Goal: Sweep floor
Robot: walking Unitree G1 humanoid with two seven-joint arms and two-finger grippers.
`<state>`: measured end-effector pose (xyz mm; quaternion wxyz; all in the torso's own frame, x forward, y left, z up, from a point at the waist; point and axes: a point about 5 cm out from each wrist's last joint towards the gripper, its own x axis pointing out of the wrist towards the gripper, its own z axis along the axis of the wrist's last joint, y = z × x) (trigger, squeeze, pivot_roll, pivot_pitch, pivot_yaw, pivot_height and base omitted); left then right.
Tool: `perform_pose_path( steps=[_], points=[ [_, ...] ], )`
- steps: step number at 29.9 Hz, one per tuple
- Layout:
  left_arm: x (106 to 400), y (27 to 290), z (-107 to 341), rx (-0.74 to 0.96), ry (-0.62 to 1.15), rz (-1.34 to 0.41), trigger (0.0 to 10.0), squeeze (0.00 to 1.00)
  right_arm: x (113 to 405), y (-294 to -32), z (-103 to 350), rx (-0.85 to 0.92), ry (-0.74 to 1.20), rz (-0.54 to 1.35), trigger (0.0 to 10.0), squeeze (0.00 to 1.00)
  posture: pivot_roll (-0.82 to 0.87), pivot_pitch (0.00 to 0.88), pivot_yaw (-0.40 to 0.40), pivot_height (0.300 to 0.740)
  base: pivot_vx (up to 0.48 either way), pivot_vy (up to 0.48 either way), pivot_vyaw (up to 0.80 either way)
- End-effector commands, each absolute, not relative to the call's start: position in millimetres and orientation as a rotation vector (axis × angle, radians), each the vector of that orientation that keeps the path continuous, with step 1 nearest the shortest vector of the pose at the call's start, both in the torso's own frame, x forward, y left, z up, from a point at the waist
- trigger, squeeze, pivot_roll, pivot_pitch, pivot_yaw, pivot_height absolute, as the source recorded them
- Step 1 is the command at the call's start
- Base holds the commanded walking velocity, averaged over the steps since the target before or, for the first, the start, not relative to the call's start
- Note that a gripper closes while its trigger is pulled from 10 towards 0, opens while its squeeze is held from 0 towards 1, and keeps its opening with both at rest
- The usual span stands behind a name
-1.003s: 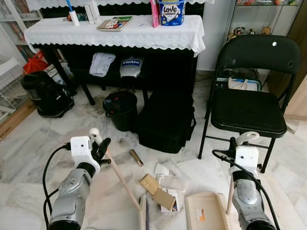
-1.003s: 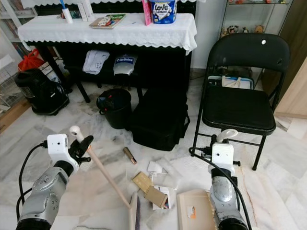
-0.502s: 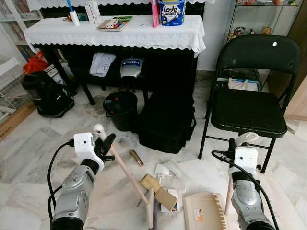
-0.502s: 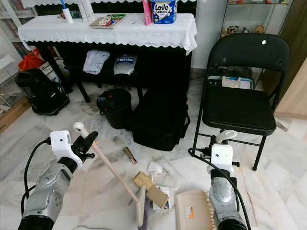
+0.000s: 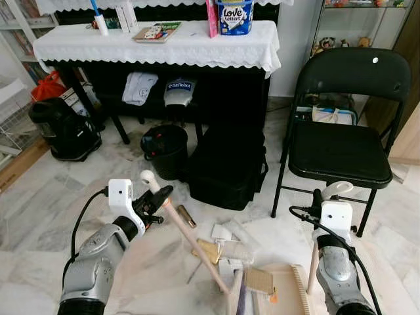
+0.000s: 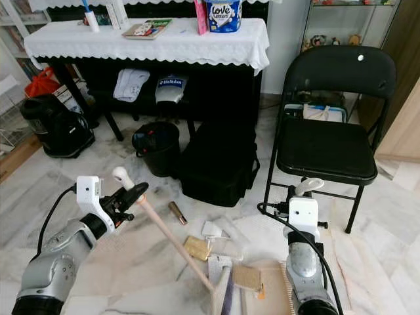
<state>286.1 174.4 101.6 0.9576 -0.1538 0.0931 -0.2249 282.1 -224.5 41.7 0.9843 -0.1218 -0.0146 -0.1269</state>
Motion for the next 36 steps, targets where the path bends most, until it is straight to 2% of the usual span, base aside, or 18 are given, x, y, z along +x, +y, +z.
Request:
perform_pose_path(
  steps=[1, 10, 18, 21, 27, 36],
  points=[
    [283, 170, 110, -0.331, 0.175, -0.523, 10.0, 0.00, 287, -220, 44, -0.249, -0.035, -0.241, 10.0, 0.00, 0.10, 0.000, 0.087, 0.740, 0.000, 0.000, 0.00],
    [281, 159, 117, -0.367, 0.176, -0.579, 10.0, 0.00, 289, -218, 46, -0.241, -0.043, -0.240, 10.0, 0.00, 0.10, 0.000, 0.087, 0.740, 0.000, 0.000, 0.00],
    [284, 178, 135, -0.219, 0.111, -0.500, 10.0, 0.00, 290, -218, 47, -0.239, -0.045, -0.239, 10.0, 0.00, 0.10, 0.000, 0.089, 0.740, 0.000, 0.000, 0.00],
    [285, 185, 154, -0.205, 0.085, -0.549, 10.0, 0.00, 289, -219, 46, -0.240, -0.045, -0.241, 10.0, 0.00, 0.10, 0.000, 0.087, 0.740, 0.000, 0.000, 0.00],
    [287, 180, 172, -0.228, 0.046, -0.619, 10.0, 0.00, 289, -219, 46, -0.239, -0.043, -0.238, 10.0, 0.00, 0.10, 0.000, 0.085, 0.740, 0.000, 0.000, 0.00],
    [292, 173, 150, -0.232, 0.037, -0.482, 10.0, 0.00, 290, -217, 47, -0.239, -0.046, -0.232, 10.0, 0.00, 0.09, 0.000, 0.081, 0.740, 0.000, 0.000, 0.00]
  ],
)
